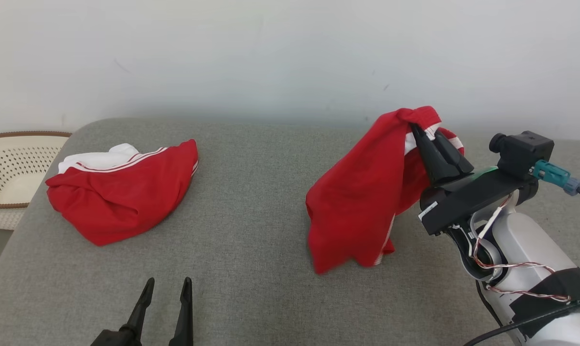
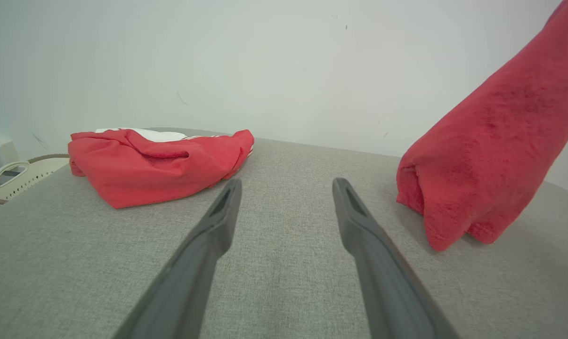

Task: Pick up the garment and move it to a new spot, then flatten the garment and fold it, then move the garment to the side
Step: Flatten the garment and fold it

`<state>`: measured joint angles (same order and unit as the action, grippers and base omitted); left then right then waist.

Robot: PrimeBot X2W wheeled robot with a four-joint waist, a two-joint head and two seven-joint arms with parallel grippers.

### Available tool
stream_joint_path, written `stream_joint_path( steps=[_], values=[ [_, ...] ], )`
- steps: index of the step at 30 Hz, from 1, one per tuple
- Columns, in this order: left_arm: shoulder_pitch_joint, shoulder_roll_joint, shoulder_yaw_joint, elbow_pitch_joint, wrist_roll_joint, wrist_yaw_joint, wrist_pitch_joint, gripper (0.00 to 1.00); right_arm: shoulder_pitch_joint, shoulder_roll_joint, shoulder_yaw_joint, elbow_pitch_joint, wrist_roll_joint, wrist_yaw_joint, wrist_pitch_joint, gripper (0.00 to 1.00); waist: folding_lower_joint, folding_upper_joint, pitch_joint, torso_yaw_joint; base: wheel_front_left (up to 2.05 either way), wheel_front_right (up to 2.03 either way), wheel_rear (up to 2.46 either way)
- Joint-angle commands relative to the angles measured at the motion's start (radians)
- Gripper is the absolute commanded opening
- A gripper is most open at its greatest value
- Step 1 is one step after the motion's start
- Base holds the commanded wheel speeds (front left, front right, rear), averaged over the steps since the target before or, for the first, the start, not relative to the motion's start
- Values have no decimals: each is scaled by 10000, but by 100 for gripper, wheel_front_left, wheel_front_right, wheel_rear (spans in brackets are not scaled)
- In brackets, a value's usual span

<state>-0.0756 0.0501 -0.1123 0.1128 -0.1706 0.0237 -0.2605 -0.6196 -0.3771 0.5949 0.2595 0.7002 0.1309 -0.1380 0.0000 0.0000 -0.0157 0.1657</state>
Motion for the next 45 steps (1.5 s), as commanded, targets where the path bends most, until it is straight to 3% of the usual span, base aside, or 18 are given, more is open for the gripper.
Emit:
stream_joint_path(
  steps=[1, 9, 15, 31, 43, 44, 45],
  values=[
    [131, 5, 9, -32, -6, 18, -26, 100, 146, 52, -37, -125, -15, -3, 51, 0, 0, 0, -11, -13, 0, 0, 0],
    [129, 5, -7, -27, -35, 32, -26, 100, 576, 178, -573, -1154, -376, -4, 640, 0, 0, 0, -22, 0, 0, 0, 0],
    [54, 7, -30, -29, -66, 22, -26, 100, 1007, 334, -730, -938, -432, -3, 1066, 0, 0, 0, 72, 42, 0, 0, 0],
    [-160, 5, -17, 3, -92, 29, -26, 100, 1389, 363, -1442, 2513, -763, -3, 699, 0, 0, 0, 414, 3, 0, 0, 0],
    [-192, 5, -89, 55, -133, 86, -26, 100, 1369, 439, -1237, 4579, -707, -3, 417, 0, 0, 0, 422, -146, 0, 0, 0],
    [-189, 5, -77, 55, -138, 90, -26, 100, 1353, 435, -1194, 4644, -692, -3, 342, 56, 0, 0, 420, -163, 0, 0, 0],
    [-184, 5, -74, 53, -143, 90, -26, 100, 1352, 436, -1189, 4728, -646, -4, 263, 100, 0, 0, 413, -179, 0, 0, 0]
  ],
)
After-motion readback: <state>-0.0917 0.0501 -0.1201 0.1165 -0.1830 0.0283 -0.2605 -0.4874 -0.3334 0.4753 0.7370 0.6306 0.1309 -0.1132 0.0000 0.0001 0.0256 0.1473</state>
